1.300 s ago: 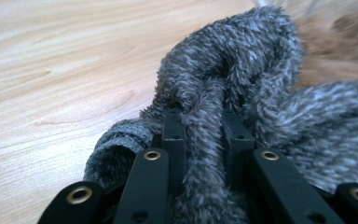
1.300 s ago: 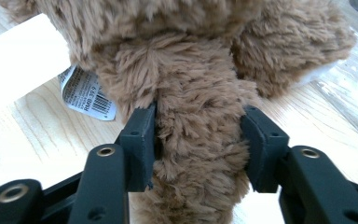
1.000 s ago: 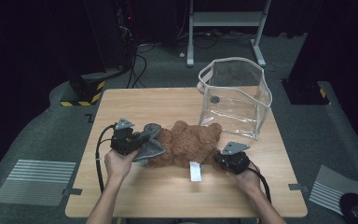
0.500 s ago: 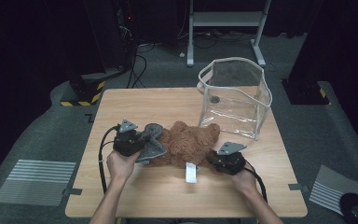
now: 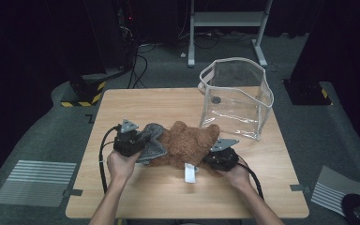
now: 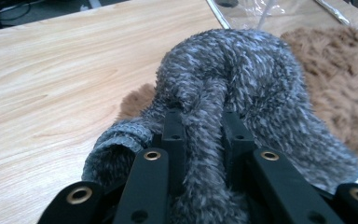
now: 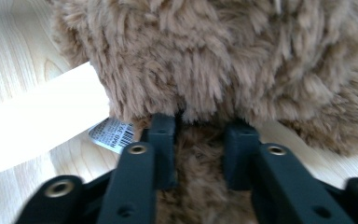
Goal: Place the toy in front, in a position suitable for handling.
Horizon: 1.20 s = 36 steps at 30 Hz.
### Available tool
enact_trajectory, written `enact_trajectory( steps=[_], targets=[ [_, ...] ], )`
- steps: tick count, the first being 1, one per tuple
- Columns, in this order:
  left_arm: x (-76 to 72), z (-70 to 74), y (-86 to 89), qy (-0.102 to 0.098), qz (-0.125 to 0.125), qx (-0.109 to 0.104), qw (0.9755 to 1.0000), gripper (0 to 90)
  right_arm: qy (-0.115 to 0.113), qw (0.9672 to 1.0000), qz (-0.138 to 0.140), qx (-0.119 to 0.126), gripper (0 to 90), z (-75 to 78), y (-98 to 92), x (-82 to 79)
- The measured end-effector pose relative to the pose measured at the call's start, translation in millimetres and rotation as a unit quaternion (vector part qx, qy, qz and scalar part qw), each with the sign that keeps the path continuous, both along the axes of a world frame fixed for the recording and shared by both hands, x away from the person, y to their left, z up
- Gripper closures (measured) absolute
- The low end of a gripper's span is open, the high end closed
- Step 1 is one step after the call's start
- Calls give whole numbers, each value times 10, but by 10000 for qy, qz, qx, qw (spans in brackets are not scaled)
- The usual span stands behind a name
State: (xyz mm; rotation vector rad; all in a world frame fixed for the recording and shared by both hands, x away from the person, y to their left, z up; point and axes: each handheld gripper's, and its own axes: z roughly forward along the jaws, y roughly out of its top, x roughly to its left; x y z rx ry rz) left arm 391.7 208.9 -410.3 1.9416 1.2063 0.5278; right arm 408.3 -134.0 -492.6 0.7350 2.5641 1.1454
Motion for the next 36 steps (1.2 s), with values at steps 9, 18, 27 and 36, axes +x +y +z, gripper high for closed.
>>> enact_trajectory(
  steps=[9,18,27,36],
  targets=[
    [-98,31,-40,-101,-115,-103,9998,752,10,9999,-133,-11,789,1,260,45],
    [-143,-239,-457,70,-707,155,9974,756,-5,9998,-117,137,714,3,273,21],
    [-239,-393,-514,240,-947,383,9945,764,-120,9996,-238,72,583,-2,154,-23],
    [-307,-568,-578,361,-1079,508,9922,765,-34,9996,-268,47,583,-25,163,7]
  ],
)
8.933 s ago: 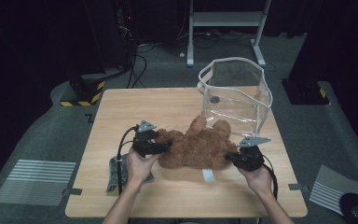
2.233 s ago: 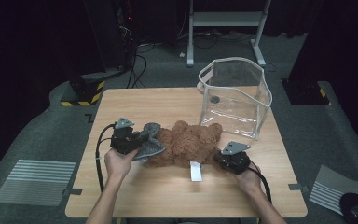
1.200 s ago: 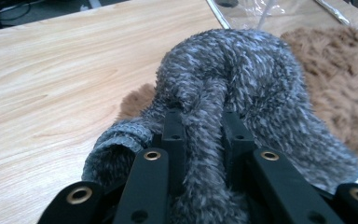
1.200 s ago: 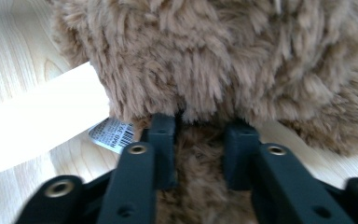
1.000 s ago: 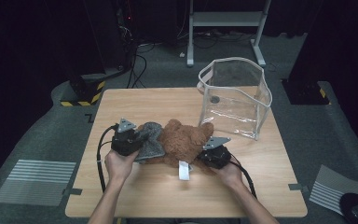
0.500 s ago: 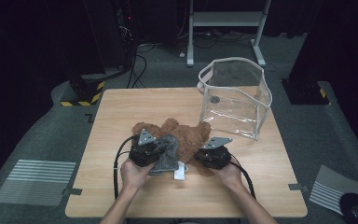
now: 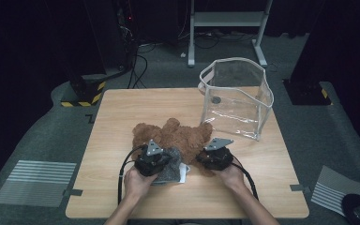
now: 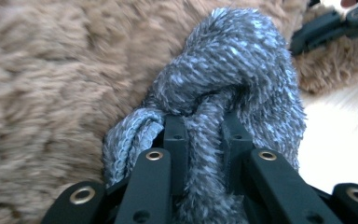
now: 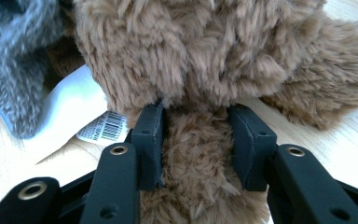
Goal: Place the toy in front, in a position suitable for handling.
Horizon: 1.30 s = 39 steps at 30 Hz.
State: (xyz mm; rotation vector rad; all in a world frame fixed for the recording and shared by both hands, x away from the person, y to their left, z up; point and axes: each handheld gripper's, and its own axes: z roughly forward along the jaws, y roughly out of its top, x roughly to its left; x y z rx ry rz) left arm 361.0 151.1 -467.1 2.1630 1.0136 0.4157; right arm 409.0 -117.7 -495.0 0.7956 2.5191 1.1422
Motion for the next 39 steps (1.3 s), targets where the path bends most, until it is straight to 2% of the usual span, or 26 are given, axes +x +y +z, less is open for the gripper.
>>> enact_trajectory(
  steps=[11,16,19,21,24,26,27,29,31,35,39],
  targets=[
    [-37,-99,-64,165,-181,219,9995,765,12,10000,41,-37,584,-10,14,10],
    [-52,-127,-87,179,-244,399,9987,764,30,10000,53,-74,584,-13,16,15],
    [-87,-134,-38,76,-225,504,9984,764,-10,9998,56,-201,598,-17,25,14],
    [-111,-141,28,29,-125,560,9983,764,-35,9996,64,-274,632,-15,30,12],
    [-141,-167,176,65,73,571,9983,763,-57,9992,123,-376,681,-11,37,9],
    [-156,-187,308,117,263,502,9983,763,-60,9991,140,-398,695,-8,38,9],
    [-163,-200,412,175,423,368,9983,763,-53,9991,135,-402,698,-8,38,9],
    [-167,-206,496,207,536,286,9979,762,-67,9990,165,-406,702,-10,39,12],
    [-172,-217,621,256,716,155,9970,762,-90,9988,197,-432,705,-9,42,13],
    [-168,-244,819,313,1052,53,9939,762,-94,9986,205,-470,709,-3,41,9],
    [-177,-248,1022,345,1371,-228,9897,761,-107,9985,221,-485,709,-1,40,12]
  ],
)
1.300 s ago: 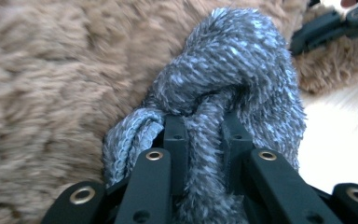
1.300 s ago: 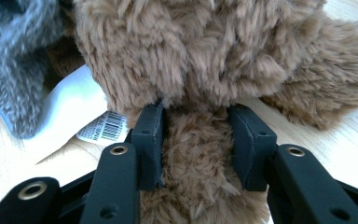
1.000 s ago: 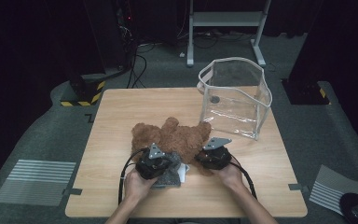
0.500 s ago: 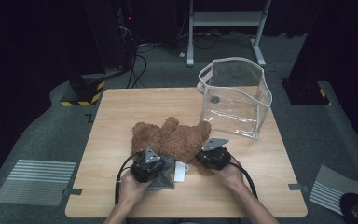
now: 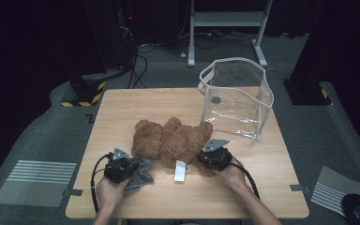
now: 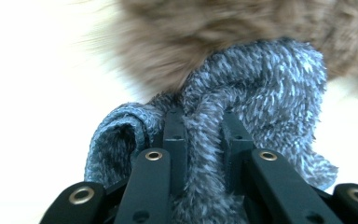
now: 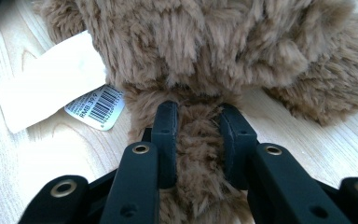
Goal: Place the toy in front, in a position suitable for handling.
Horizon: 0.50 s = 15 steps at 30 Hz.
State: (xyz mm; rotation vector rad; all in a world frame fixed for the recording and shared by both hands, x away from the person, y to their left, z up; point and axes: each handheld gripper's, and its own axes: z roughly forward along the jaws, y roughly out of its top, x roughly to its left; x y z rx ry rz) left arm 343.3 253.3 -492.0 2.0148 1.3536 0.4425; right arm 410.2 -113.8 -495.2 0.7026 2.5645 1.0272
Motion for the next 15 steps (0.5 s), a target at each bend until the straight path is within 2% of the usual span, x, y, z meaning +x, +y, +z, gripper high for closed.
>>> enact_trajectory(
  steps=[2,3,5,7,10,15],
  targets=[
    [-44,34,51,-101,19,-196,9998,760,-2,10000,0,2,709,-1,1,0],
    [-74,62,54,-199,-48,-264,9994,759,9,10000,-8,5,709,-1,1,-2],
    [-118,132,37,-402,-149,-300,9986,758,-2,10000,5,1,710,-2,2,2],
    [-93,186,34,-503,-137,-312,9982,756,11,10000,-2,-4,711,-4,8,-2],
    [34,172,71,-420,6,-257,9988,756,-3,10000,40,-18,711,-2,6,-2],
    [213,84,178,-156,402,-127,9990,757,12,9999,121,-41,717,-6,-4,2]
  ],
)
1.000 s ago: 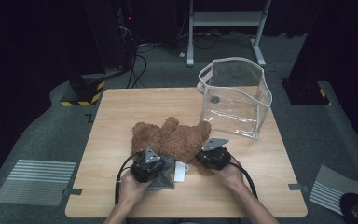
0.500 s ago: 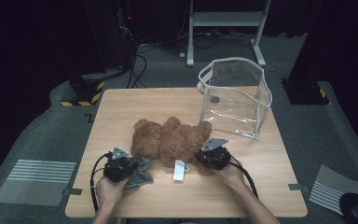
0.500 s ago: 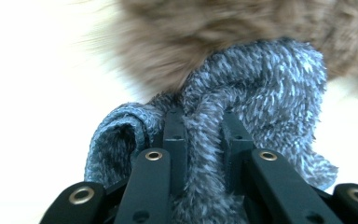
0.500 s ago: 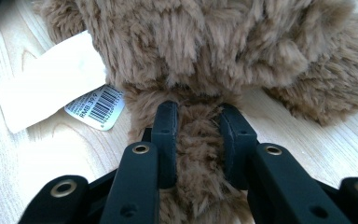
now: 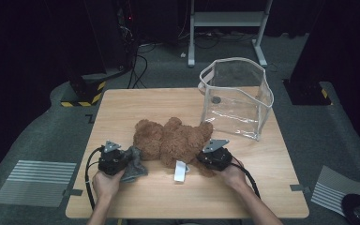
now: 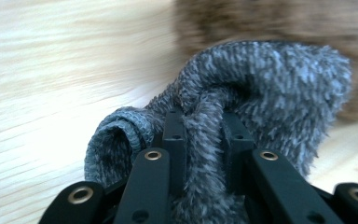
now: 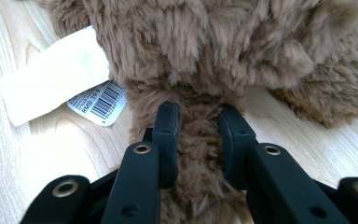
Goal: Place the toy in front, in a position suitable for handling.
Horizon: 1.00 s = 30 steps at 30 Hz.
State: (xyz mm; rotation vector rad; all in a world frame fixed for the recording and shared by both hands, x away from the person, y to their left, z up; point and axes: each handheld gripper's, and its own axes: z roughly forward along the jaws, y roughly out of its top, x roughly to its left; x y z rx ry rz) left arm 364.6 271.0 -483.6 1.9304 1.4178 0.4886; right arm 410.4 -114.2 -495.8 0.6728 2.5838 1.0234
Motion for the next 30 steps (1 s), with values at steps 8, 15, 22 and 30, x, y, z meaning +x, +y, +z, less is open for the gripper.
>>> enact_trajectory(
  steps=[8,15,22,30],
  targets=[
    [88,16,125,50,197,-4,9998,757,-7,10000,42,-63,717,8,-10,2],
    [149,77,156,-23,237,-116,9996,755,6,9999,89,-141,721,26,-21,0],
    [191,195,148,-163,187,-248,9994,754,-8,9997,123,-192,728,32,-32,-4],
    [332,280,153,-192,163,-515,9984,755,-27,9996,187,-213,738,31,-31,-13]
  ],
)
